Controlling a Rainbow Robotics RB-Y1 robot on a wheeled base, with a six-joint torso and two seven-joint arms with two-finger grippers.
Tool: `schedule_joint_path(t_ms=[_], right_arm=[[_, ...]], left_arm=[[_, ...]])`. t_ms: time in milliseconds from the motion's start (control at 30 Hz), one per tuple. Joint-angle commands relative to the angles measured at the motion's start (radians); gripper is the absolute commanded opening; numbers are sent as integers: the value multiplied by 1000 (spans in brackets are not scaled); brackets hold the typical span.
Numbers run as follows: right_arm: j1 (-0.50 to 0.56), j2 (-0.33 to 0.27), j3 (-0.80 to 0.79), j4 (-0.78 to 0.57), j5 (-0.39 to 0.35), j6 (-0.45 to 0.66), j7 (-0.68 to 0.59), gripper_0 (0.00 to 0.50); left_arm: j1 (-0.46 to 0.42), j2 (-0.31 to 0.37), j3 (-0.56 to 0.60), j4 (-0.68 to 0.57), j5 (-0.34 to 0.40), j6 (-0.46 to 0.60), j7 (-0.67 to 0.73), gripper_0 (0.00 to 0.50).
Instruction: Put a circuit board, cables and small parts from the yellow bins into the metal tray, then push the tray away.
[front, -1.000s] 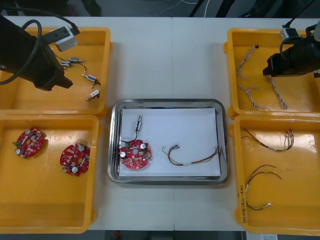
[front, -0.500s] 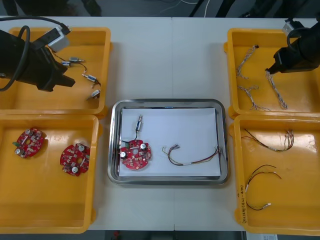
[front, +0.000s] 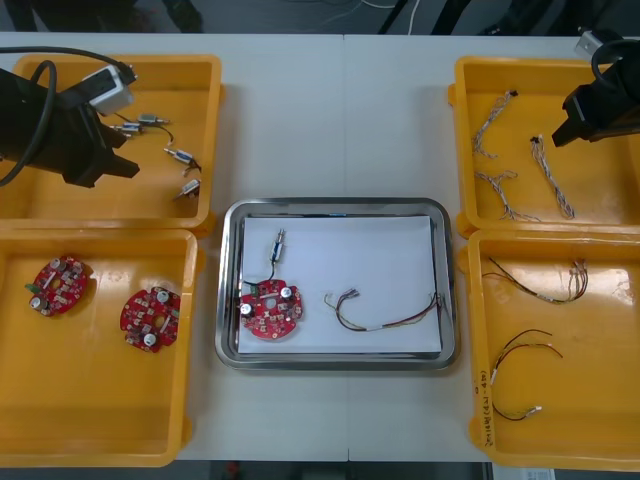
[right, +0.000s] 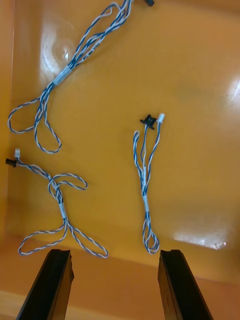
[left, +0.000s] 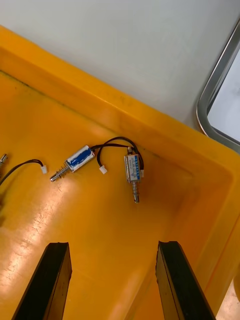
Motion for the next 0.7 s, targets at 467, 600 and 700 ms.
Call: schedule_joint_path(t_ms=[467, 600, 700], right_arm=[[131, -21, 0, -124, -75, -2, -13, 500], [153, -21, 35, -124, -77, -76, -16, 500], [157, -21, 68, -124, -72, -126, -22, 500]], left_arm=[[-114, -60, -98, 156, -3, -32, 25, 500], [-129, -66, -138, 157, -9, -78, 36, 500], [-139, -73, -152, 171, -7, -89, 38, 500]])
